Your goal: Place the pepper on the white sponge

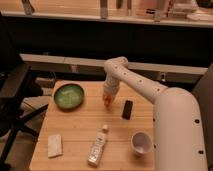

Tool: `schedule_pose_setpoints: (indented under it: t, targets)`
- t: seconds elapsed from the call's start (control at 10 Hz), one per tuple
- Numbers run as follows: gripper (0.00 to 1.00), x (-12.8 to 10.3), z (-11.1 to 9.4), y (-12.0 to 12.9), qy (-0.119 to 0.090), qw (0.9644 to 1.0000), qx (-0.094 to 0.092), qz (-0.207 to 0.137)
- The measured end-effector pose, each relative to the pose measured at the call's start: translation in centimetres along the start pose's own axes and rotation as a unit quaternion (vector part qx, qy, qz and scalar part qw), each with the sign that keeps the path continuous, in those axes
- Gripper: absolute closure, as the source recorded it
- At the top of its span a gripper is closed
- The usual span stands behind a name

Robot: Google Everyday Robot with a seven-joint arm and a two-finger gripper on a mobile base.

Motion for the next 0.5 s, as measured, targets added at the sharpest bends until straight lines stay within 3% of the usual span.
schedule_pose_setpoints:
  t: [0.1,0.3,0.5]
  targets:
    - [0.99,-2.1,0.3,-1.2,-0.003,0.9997,-0.001,-0.023]
    - [0.99,-4.3,0.8,-2.4,0.006,0.9999,0.001,-0.009]
    - [0.99,-4.2,0.8,-1.7,0.005,1.0000,0.000,-0.001]
